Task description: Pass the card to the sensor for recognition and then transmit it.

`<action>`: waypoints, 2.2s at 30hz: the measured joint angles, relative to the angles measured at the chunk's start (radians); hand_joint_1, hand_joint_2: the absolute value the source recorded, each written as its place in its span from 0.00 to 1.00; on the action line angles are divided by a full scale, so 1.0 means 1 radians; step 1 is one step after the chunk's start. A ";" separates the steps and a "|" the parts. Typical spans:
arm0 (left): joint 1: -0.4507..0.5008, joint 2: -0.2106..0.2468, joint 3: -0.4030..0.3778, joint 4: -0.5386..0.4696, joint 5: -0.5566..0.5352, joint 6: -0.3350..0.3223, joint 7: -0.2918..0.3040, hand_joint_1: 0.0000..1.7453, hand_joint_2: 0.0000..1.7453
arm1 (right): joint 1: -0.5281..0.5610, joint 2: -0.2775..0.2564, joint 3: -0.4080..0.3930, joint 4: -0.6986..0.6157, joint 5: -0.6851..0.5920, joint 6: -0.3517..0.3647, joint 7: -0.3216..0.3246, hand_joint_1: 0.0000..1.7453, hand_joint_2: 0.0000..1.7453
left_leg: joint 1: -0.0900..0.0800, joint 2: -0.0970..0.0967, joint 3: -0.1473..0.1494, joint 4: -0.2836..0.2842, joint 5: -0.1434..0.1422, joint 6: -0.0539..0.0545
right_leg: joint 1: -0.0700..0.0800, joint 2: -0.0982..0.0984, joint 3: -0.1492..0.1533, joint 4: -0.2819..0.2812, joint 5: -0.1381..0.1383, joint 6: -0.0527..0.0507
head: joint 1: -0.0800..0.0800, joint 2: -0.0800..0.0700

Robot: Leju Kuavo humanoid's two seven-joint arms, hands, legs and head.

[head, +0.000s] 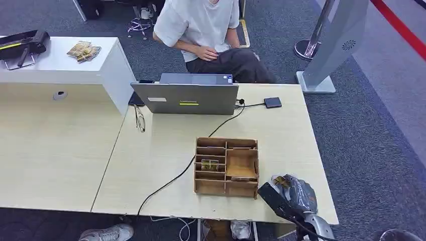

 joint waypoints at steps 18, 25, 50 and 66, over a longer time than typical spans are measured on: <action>0.000 0.000 0.000 0.000 0.010 0.003 0.001 0.00 0.00 | -0.017 0.022 0.011 0.034 0.010 0.003 -0.012 1.00 1.00 | 0.000 0.000 0.001 0.000 0.000 0.000 | 0.000 0.000 0.002 -0.001 0.000 0.000 | 0.000 0.000; 0.001 0.001 0.000 0.000 0.021 0.005 -0.001 0.00 0.00 | -0.017 0.022 0.010 0.008 -0.109 0.057 -0.084 1.00 1.00 | 0.000 0.000 0.001 0.000 0.000 0.000 | 0.000 0.000 0.002 -0.001 0.000 0.000 | 0.000 0.000; 0.001 0.001 0.000 0.000 0.044 0.009 -0.008 0.00 0.00 | 0.015 -0.043 0.002 -0.182 -0.340 0.147 -0.167 1.00 1.00 | 0.000 0.000 0.001 0.001 -0.001 0.002 | 0.000 0.000 0.001 -0.001 0.000 0.000 | 0.000 0.000; 0.002 0.001 0.000 0.000 0.054 0.012 -0.019 0.00 0.00 | 0.031 -0.077 -0.014 -0.289 -0.398 0.146 -0.212 1.00 1.00 | 0.000 0.000 0.001 0.001 -0.001 0.002 | 0.000 0.000 0.001 -0.001 0.000 0.000 | -0.001 0.000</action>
